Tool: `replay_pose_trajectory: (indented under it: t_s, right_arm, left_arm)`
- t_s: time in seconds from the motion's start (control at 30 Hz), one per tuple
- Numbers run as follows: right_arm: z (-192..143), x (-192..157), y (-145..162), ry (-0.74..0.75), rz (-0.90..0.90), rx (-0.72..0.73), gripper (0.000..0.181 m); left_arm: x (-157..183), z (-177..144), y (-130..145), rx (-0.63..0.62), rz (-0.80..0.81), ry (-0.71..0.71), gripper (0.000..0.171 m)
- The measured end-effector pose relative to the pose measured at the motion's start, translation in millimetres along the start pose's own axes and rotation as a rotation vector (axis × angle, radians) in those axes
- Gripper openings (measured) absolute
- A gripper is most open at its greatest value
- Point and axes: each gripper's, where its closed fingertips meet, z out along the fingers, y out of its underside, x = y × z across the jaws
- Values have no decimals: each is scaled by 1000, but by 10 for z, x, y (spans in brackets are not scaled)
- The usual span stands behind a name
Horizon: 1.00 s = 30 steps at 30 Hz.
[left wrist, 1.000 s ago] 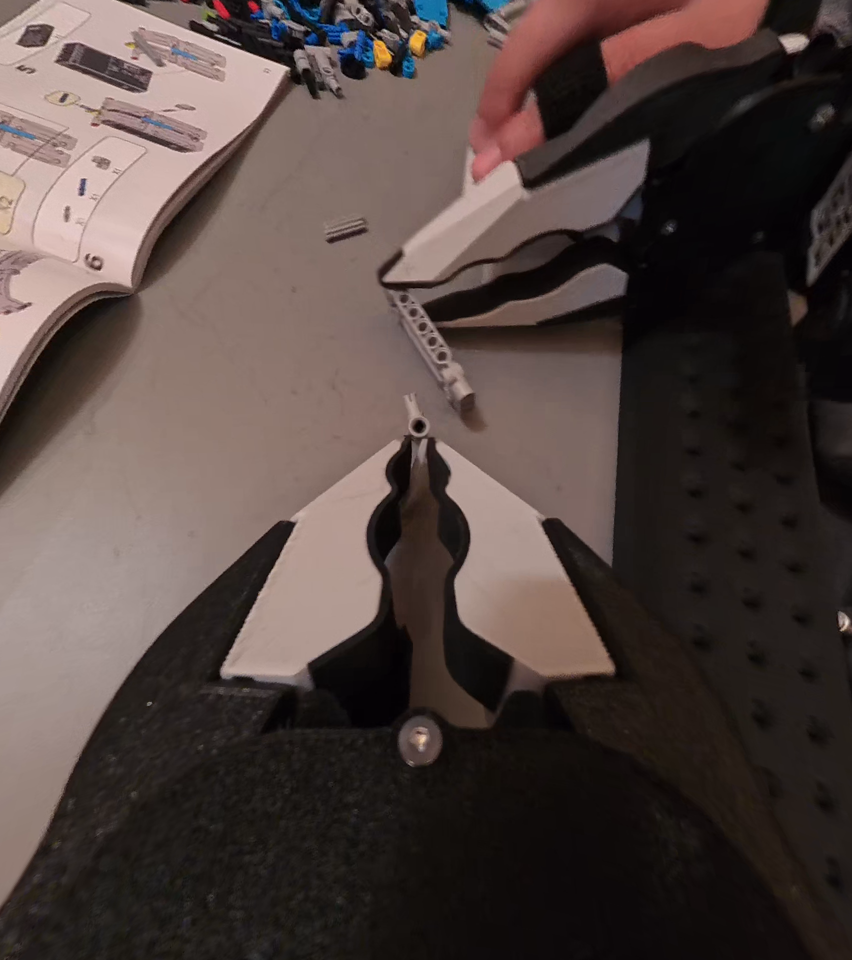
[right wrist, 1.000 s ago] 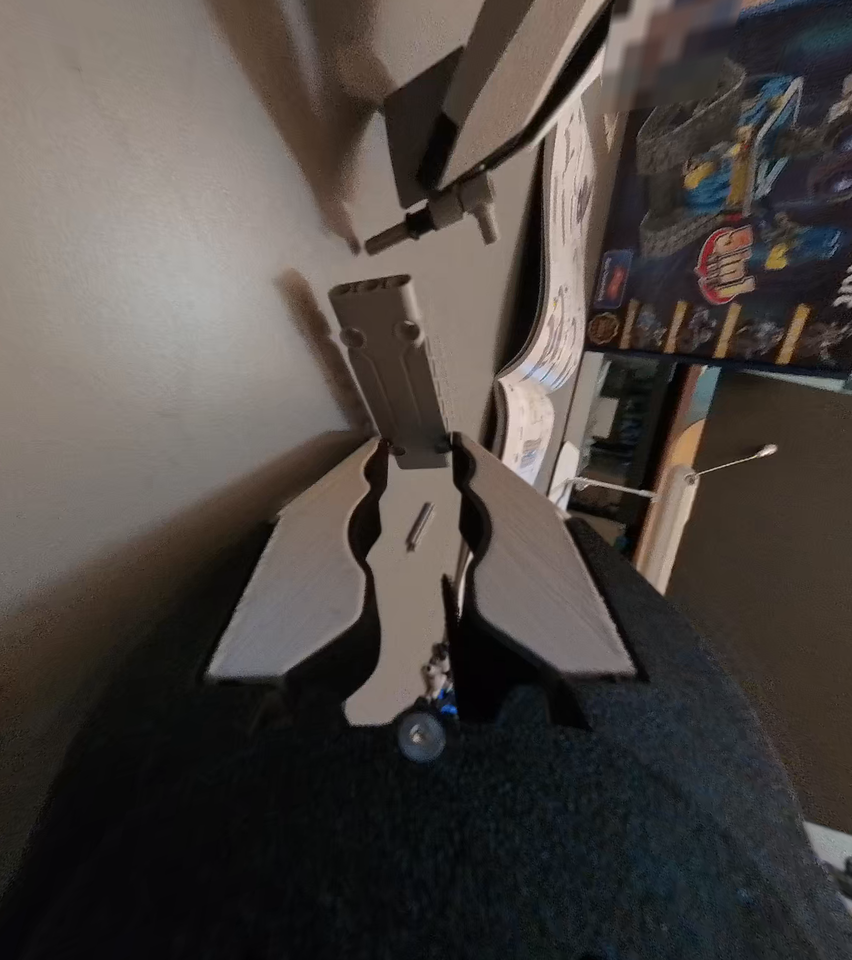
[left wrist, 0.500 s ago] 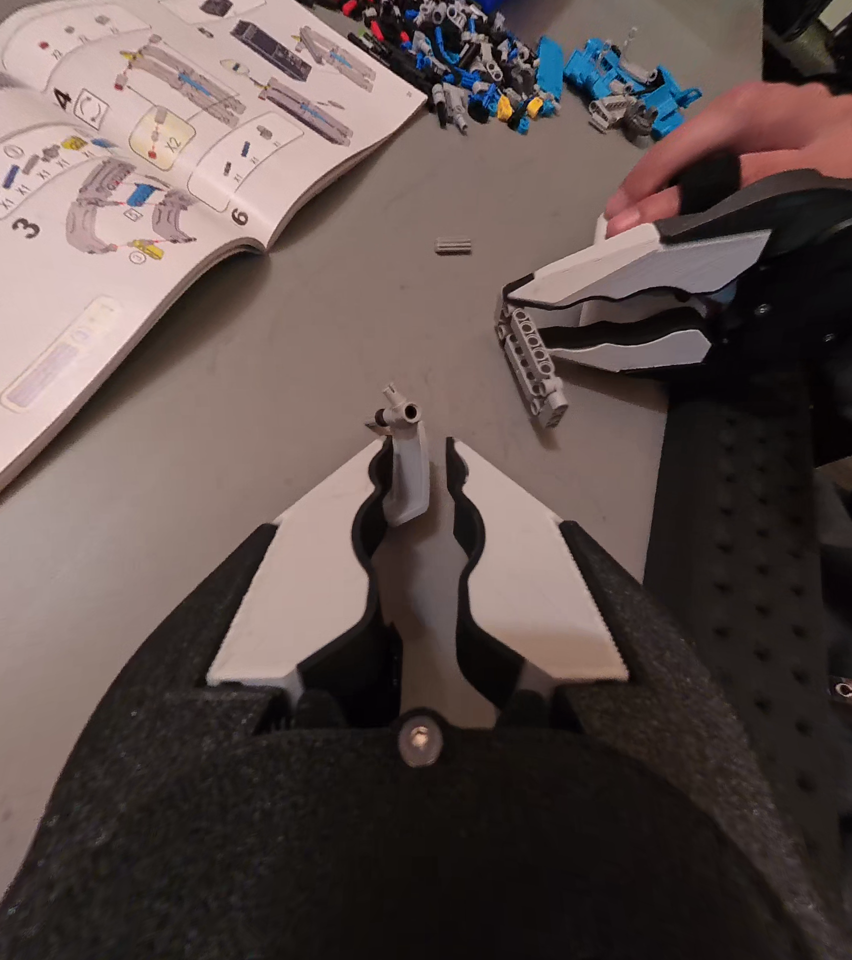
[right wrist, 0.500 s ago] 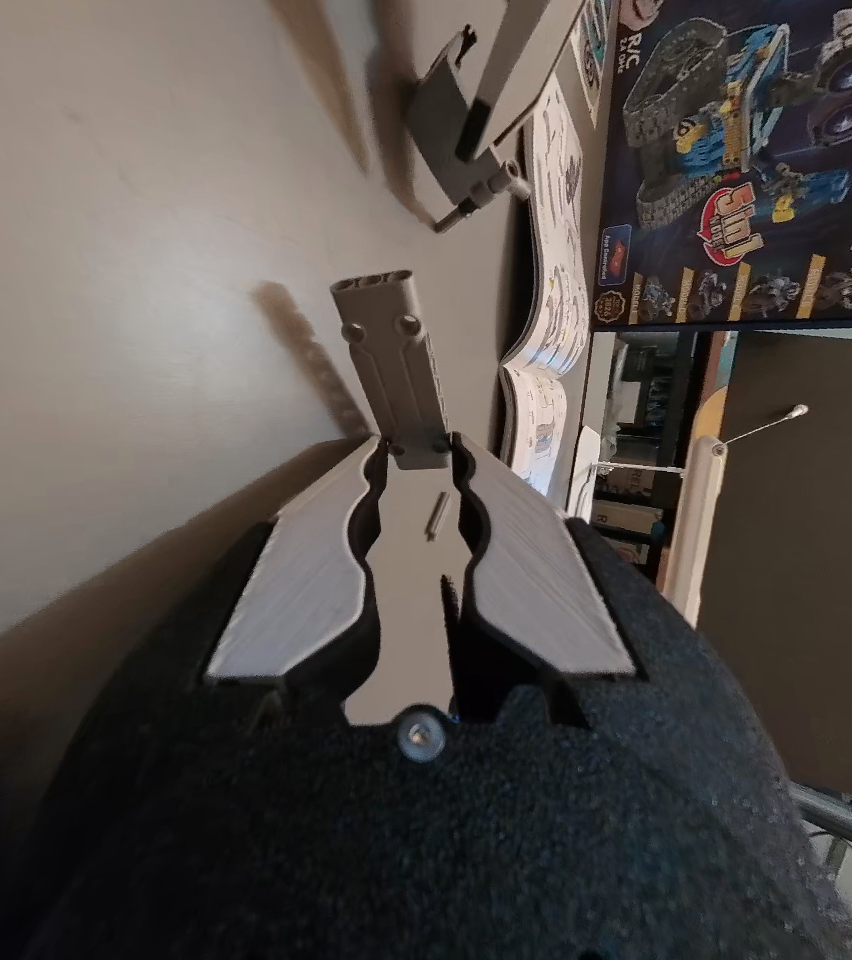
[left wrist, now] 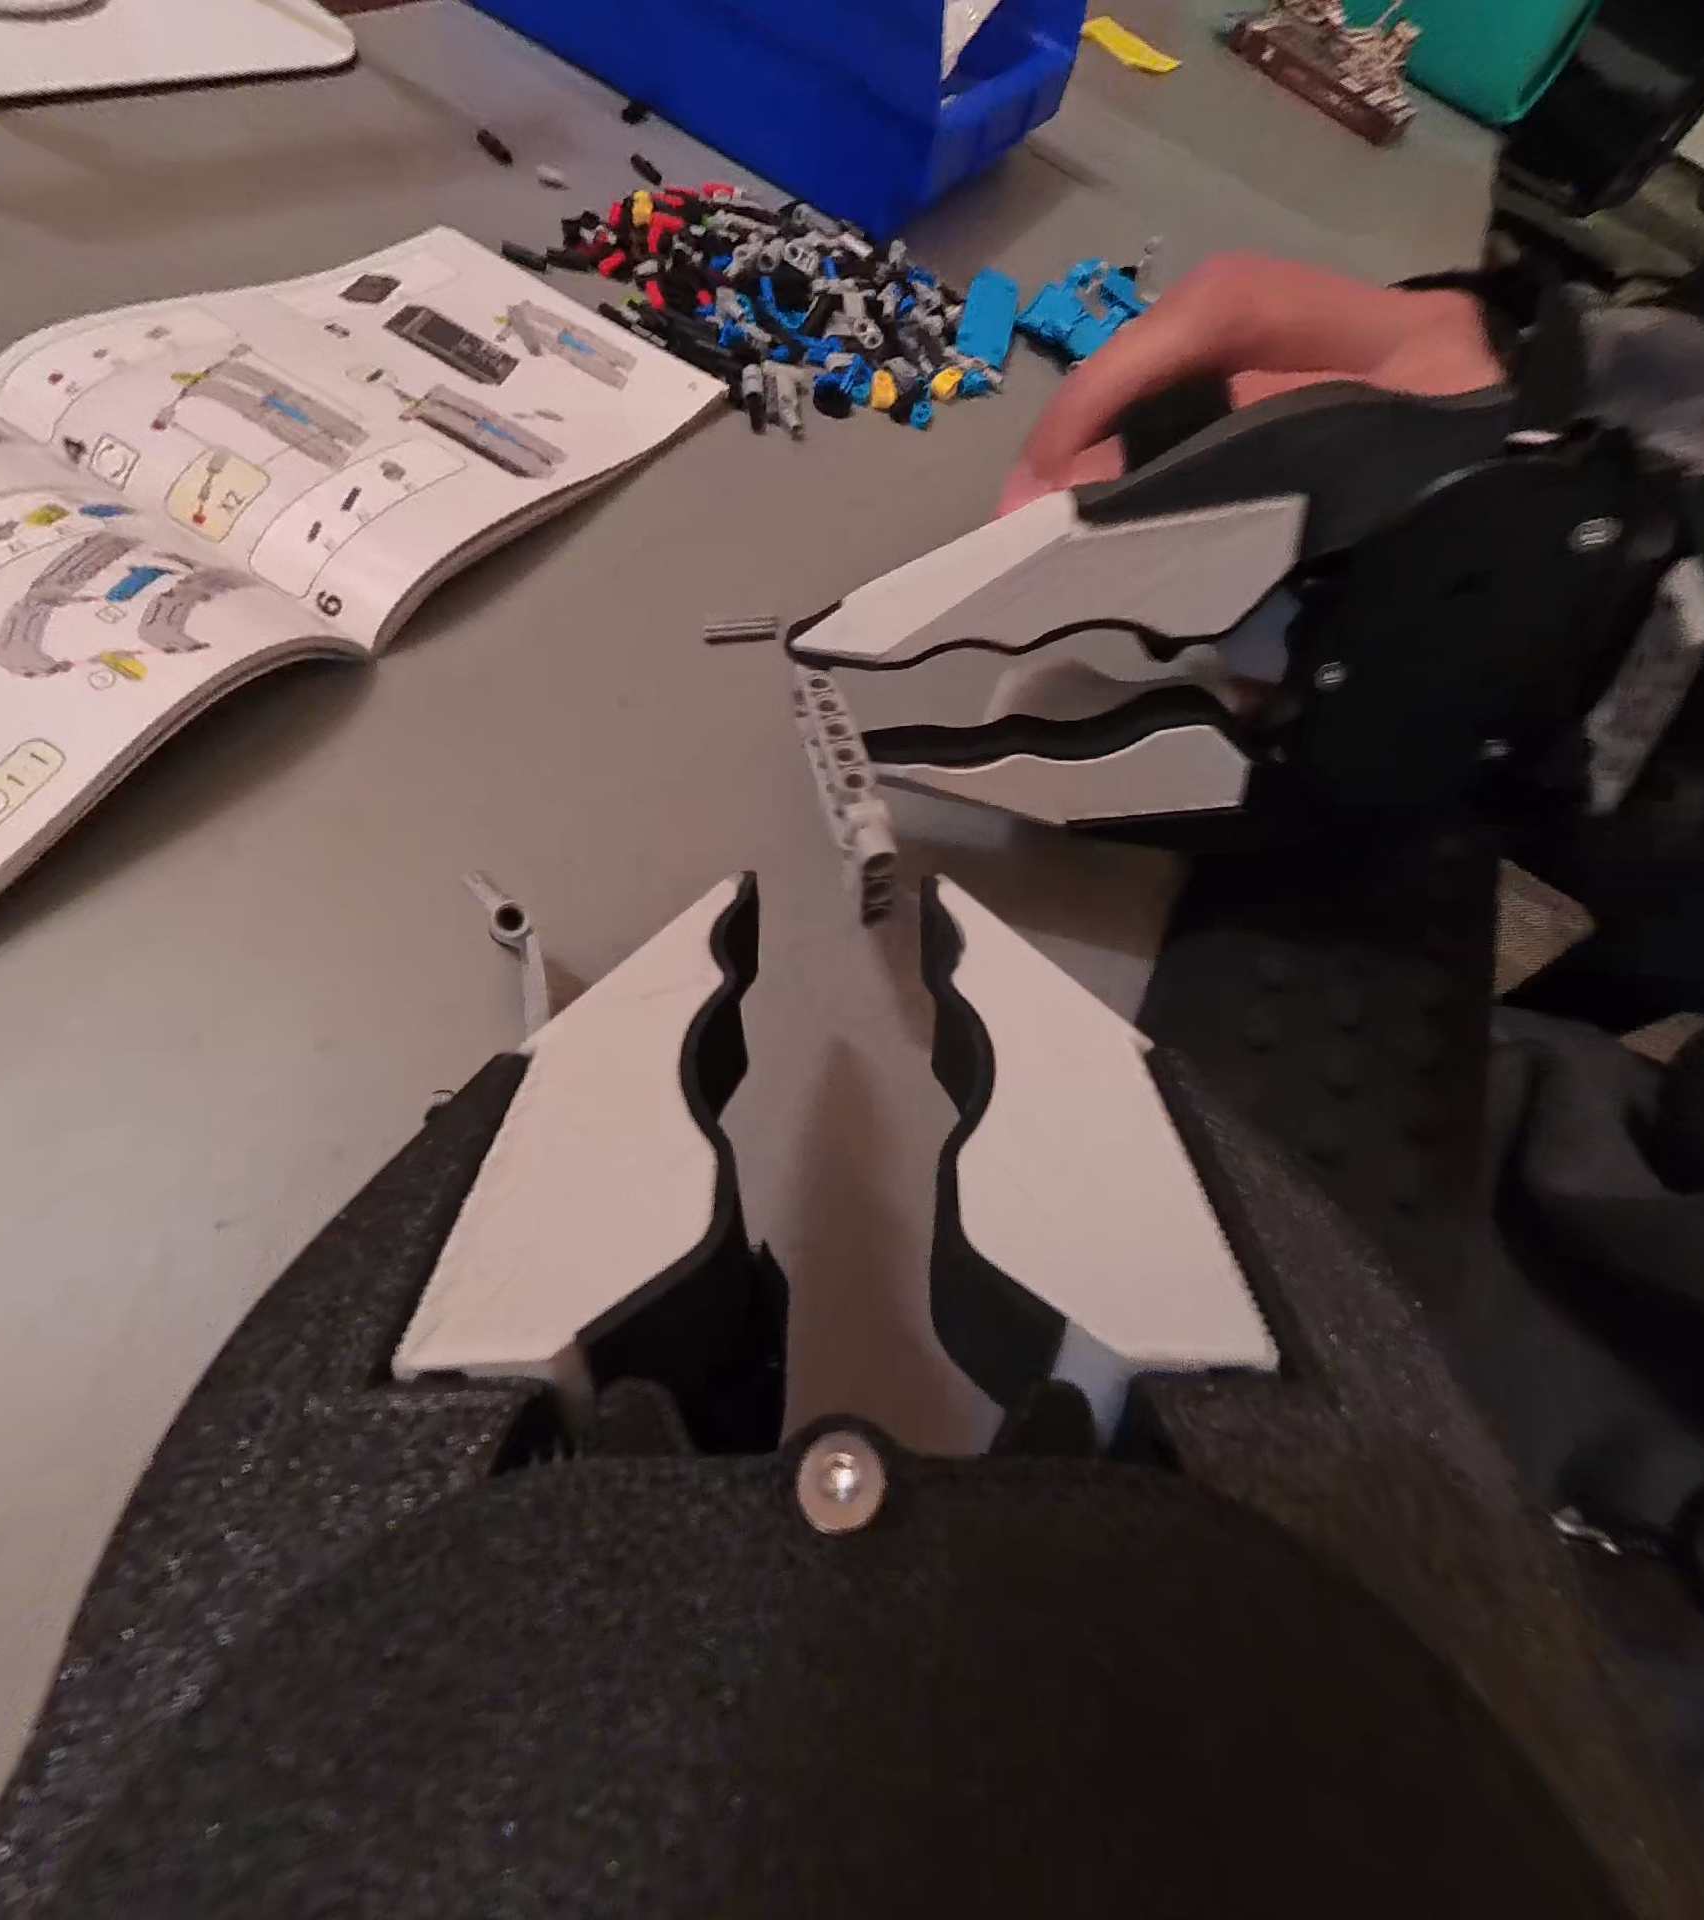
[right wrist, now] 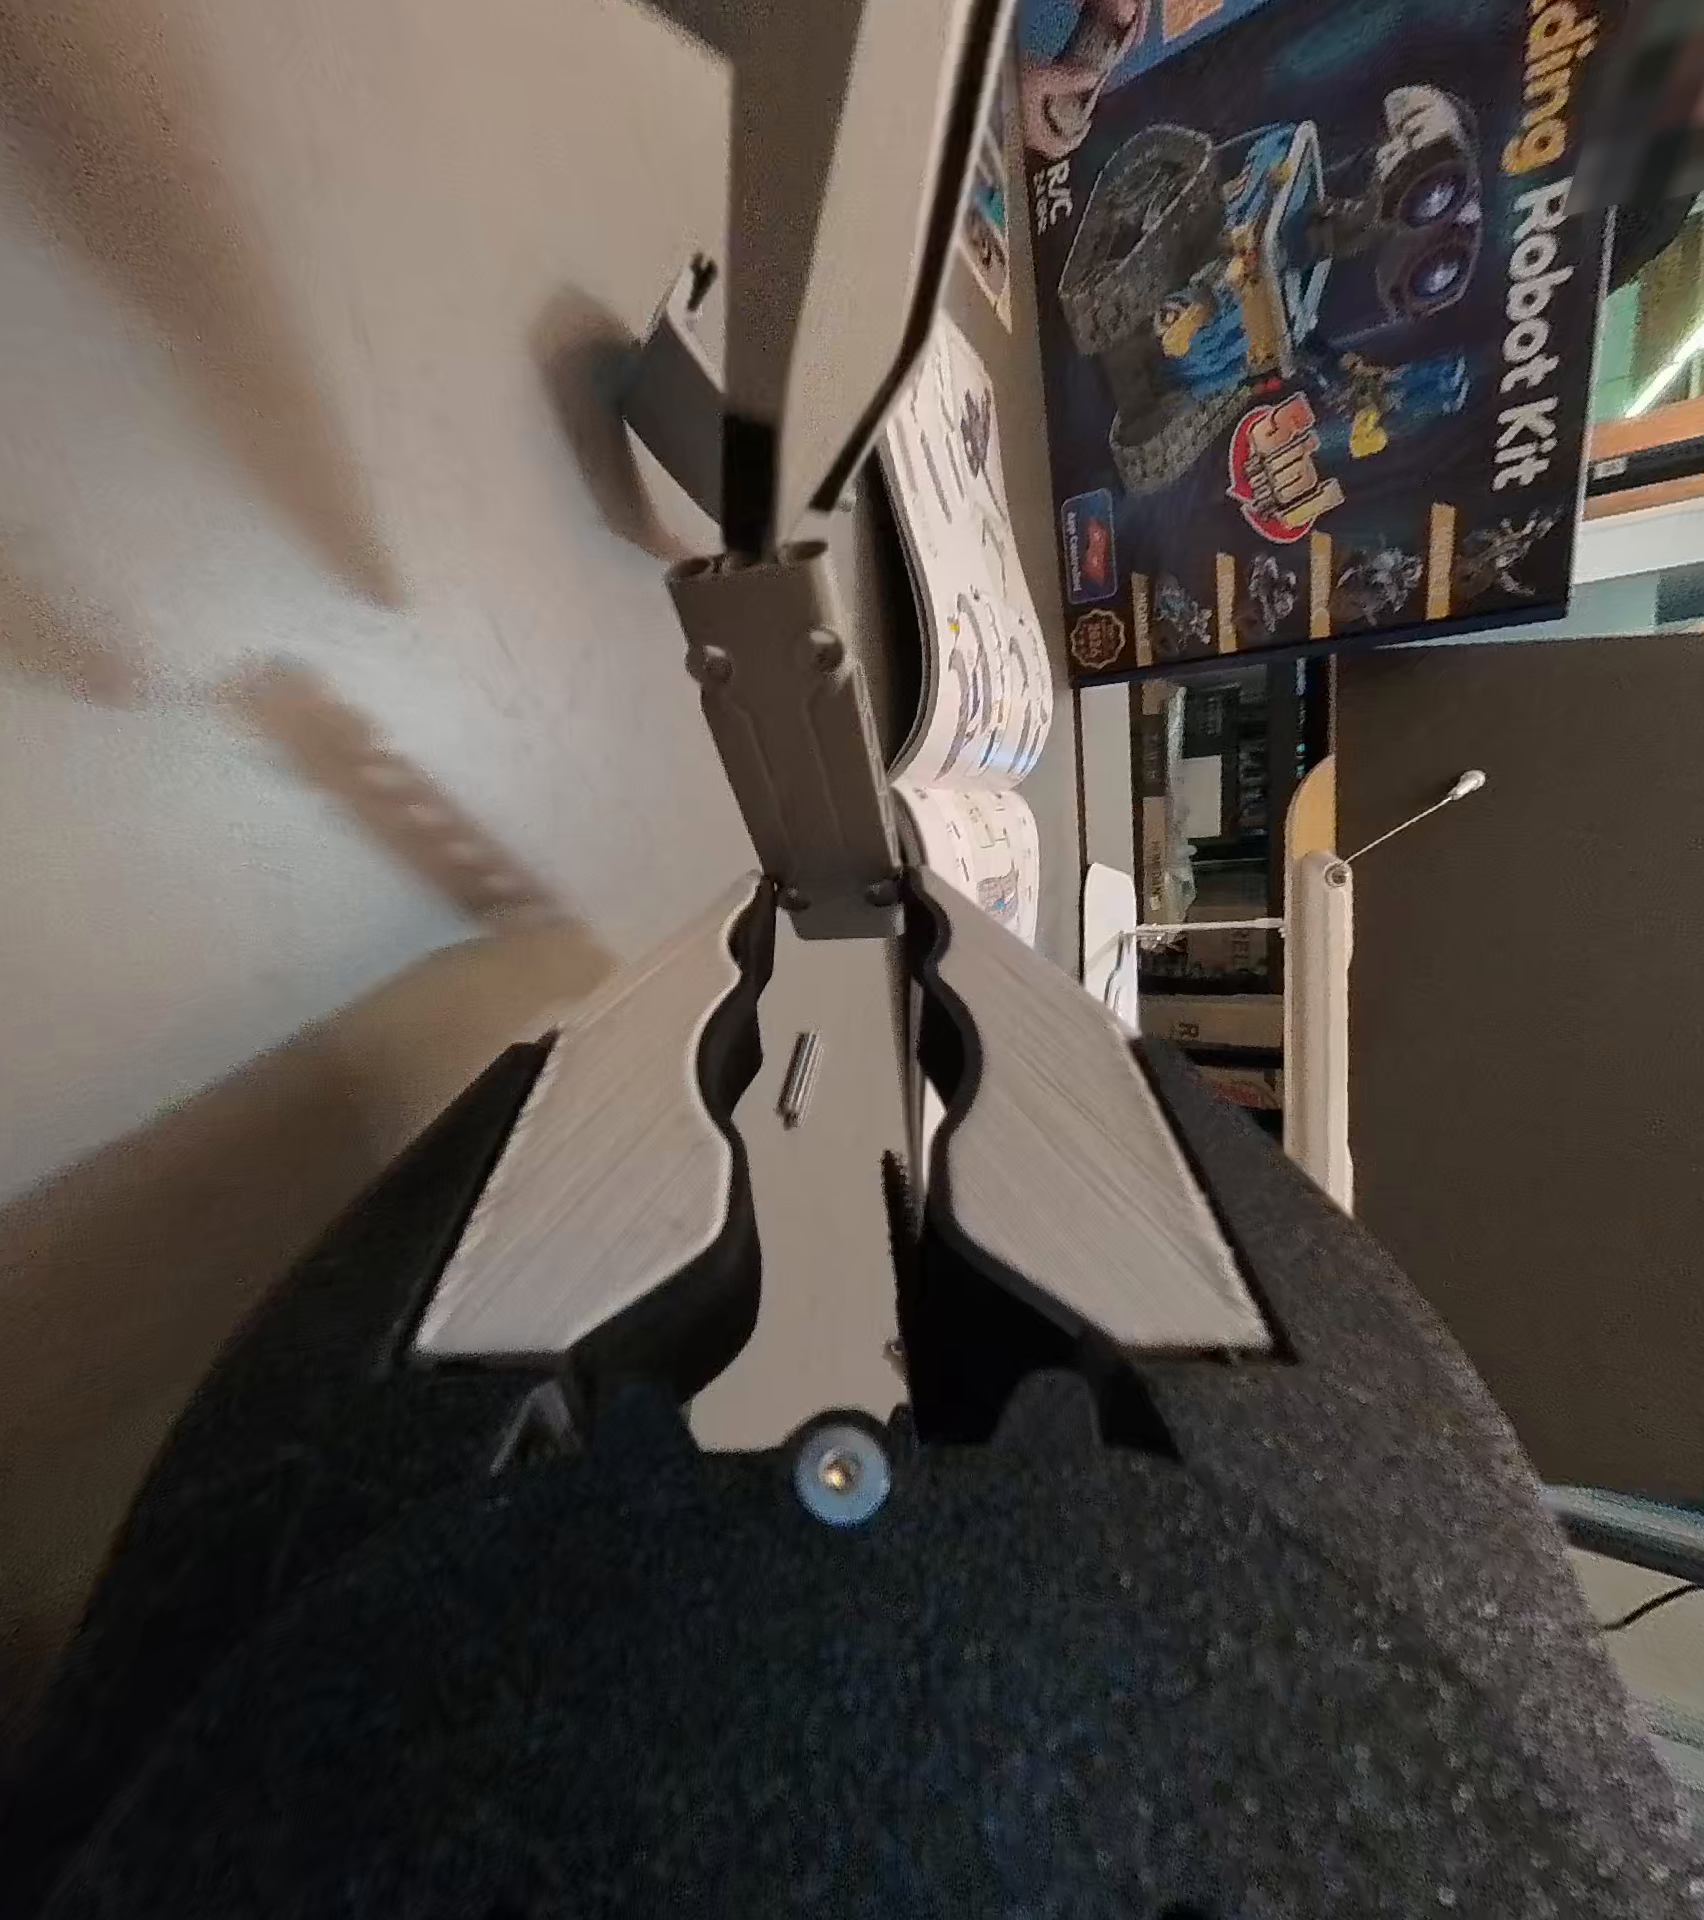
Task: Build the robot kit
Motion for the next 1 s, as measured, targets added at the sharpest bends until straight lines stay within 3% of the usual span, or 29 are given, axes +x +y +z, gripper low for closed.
replay_pose_trajectory:
  t_s: [0.13,0.23,0.37,0.43,0.5,0.57,0.73,0.8,1.0]
  right_arm:
    - [-68,19,-100,3,17,43,23]
    - [-102,-60,-111,-75,47,78,23]
    - [-307,-216,-155,-368,217,220,30]
    - [-525,-103,-333,-537,405,390,34]
    - [-739,45,-476,-735,629,569,25]
    - [-810,60,-502,-913,759,634,29]
    - [-798,43,-583,-940,880,720,21]
    - [-828,112,-659,-933,941,776,6]
    - [-882,195,-814,-990,1037,847,9]
  left_arm:
    - [72,99,51,-29,34,32,15]
    - [88,133,141,-74,147,18,8]
    - [227,128,208,-79,293,110,7]
    - [321,108,188,-48,382,143,6]
    - [439,79,152,-12,403,199,7]
    - [479,49,114,13,393,222,7]
    - [608,-97,-81,134,310,313,7]
    - [639,-132,-148,164,257,350,7]
    - [722,-191,-212,179,183,414,6]
